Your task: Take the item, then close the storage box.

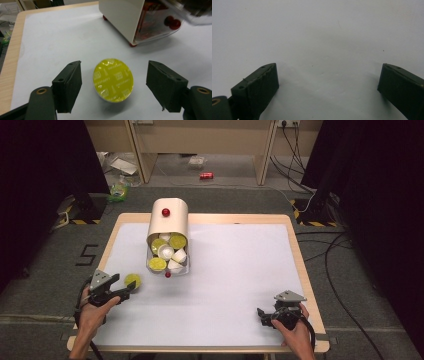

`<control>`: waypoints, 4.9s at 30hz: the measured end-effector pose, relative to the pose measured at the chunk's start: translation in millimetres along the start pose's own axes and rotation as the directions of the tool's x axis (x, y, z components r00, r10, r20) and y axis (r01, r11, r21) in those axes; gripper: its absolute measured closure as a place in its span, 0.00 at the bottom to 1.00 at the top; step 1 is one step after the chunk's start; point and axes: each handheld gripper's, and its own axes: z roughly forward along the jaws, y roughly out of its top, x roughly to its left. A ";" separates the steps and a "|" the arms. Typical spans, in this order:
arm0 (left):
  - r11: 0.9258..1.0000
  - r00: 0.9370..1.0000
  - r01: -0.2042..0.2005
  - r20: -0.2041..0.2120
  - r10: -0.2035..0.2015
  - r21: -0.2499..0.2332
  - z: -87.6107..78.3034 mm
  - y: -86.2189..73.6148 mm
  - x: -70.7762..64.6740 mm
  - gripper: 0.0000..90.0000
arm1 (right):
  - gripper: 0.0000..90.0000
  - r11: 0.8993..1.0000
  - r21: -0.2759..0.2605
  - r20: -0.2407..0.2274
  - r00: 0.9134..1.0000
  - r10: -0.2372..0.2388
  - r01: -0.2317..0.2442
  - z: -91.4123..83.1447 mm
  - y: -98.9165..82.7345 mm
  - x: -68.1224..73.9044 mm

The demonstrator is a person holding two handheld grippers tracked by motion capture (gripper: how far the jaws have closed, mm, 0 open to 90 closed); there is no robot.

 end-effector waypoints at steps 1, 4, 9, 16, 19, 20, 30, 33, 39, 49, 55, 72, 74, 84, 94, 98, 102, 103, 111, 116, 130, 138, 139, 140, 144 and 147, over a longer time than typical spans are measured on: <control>1.000 1.000 -0.002 0.004 0.002 -0.003 -1.3 1.1 -1.0 0.31 | 0.04 1.000 0.000 -0.001 1.000 0.000 0.000 0.0 0.0 0.1; 1.000 1.000 -0.006 0.017 0.006 -0.009 -4.7 4.0 -3.9 0.30 | 0.04 1.000 0.000 0.000 1.000 0.000 0.000 0.0 0.0 0.0; 1.000 0.999 -0.012 0.030 0.013 -0.008 -6.8 5.9 -7.6 0.28 | 0.04 1.000 0.000 0.000 1.000 0.000 0.000 0.0 0.0 0.0; 1.000 0.999 -0.009 0.050 0.010 -0.016 -9.2 9.5 -12.7 0.21 | 0.04 1.000 0.000 -0.001 1.000 0.001 -0.001 0.0 0.0 0.1; 1.000 0.998 -0.006 0.063 0.007 -0.022 -10.1 11.4 -15.7 0.20 | 0.04 1.000 0.000 0.000 1.000 0.000 0.000 0.0 0.0 0.0; 1.000 0.998 -0.005 0.068 0.006 -0.022 -10.3 11.8 -16.7 0.19 | 0.04 1.000 0.000 0.000 1.000 0.000 0.000 0.0 0.0 0.0; 0.999 0.995 -0.025 0.096 0.029 -0.039 -9.9 20.0 -26.8 0.18 | 0.04 1.000 0.000 -0.001 1.000 0.003 -0.003 0.0 -0.1 0.2; 0.999 0.995 -0.031 0.099 0.035 -0.041 -8.7 21.0 -28.4 0.18 | 0.04 1.000 0.000 0.000 1.000 0.002 -0.002 0.0 -0.1 0.2; 0.999 0.994 -0.033 0.103 0.036 -0.035 -1.0 23.9 -32.9 0.18 | 0.04 1.000 -0.005 0.001 1.000 0.000 0.000 -0.1 -0.4 0.5; 0.997 0.992 -0.051 0.109 0.057 -0.054 1.8 35.0 -38.2 0.18 | 0.04 1.000 -0.003 0.000 1.000 -0.001 0.001 0.0 -0.3 0.2; 0.996 0.991 -0.058 0.115 0.065 -0.064 2.7 37.8 -42.0 0.18 | 0.04 1.000 0.000 0.000 1.000 0.003 -0.003 -0.2 -0.2 0.5; 0.995 0.992 -0.062 0.107 0.070 -0.077 5.4 46.7 -42.2 0.18 | 0.04 1.000 -0.004 0.000 1.000 0.000 0.000 0.0 -0.3 0.2; 0.995 0.991 -0.066 0.107 0.074 -0.072 6.7 46.7 -42.2 0.18 | 0.04 1.000 -0.003 0.000 1.000 0.000 0.000 0.0 -0.3 0.2; 0.995 0.990 -0.081 0.107 0.088 -0.063 12.7 47.6 -43.9 0.16 | 0.04 1.000 -0.003 0.000 1.000 0.000 0.000 0.0 -0.3 0.2; 0.995 0.993 -0.061 0.097 0.068 -0.075 14.4 51.8 -43.8 0.16 | 0.04 1.000 0.000 0.000 1.000 0.004 -0.004 -0.2 -0.2 0.4; 0.996 0.993 -0.061 0.096 0.068 -0.072 15.3 51.2 -45.1 0.16 | 0.04 1.000 0.000 0.000 1.000 0.003 -0.003 -0.2 -0.2 0.4; 0.996 0.993 -0.062 0.092 0.068 -0.070 16.9 51.1 -44.7 0.15 | 0.04 1.000 0.000 0.000 1.000 0.003 -0.003 -0.2 -0.2 0.4; 0.996 0.993 -0.061 0.093 0.067 -0.068 17.2 51.3 -44.3 0.15 | 0.04 1.000 0.000 0.000 1.000 0.003 -0.003 -0.2 -0.2 0.4; 0.996 0.995 -0.066 0.077 0.070 -0.061 22.7 56.1 -44.6 0.15 | 0.04 1.000 0.000 0.000 1.000 0.003 -0.003 -0.2 -0.2 0.4; 0.996 0.994 -0.072 0.073 0.076 -0.054 24.9 58.5 -44.0 0.16 | 0.04 1.000 0.000 0.000 1.000 0.003 -0.003 -0.2 -0.2 0.3; 0.996 0.995 -0.085 0.056 0.087 -0.040 31.9 64.4 -43.7 0.15 | 0.04 1.000 0.000 0.000 1.000 0.003 -0.003 -0.2 -0.2 0.4; 0.996 0.996 -0.079 0.046 0.081 -0.038 36.5 67.0 -42.7 0.16 | 0.04 1.000 -0.002 0.001 1.000 0.003 -0.003 -0.1 -0.3 0.5; 0.996 0.996 -0.079 0.044 0.081 -0.039 36.7 67.1 -42.6 0.16 | 0.04 1.000 0.000 0.001 1.000 0.002 -0.002 -0.2 -0.2 0.4; 0.996 0.996 -0.079 0.043 0.081 -0.040 37.0 67.1 -42.7 0.16 | 0.04 1.000 0.000 0.000 1.000 0.003 -0.003 -0.2 -0.2 0.4; 0.996 0.996 -0.073 0.043 0.075 -0.041 38.3 67.5 -42.0 0.16 | 0.04 1.000 0.000 0.000 1.000 0.003 -0.003 -0.2 -0.2 0.4; 0.997 0.997 -0.067 0.045 0.069 -0.042 39.2 67.5 -41.4 0.16 | 0.04 1.000 0.000 0.000 1.000 0.003 -0.003 -0.2 -0.2 0.4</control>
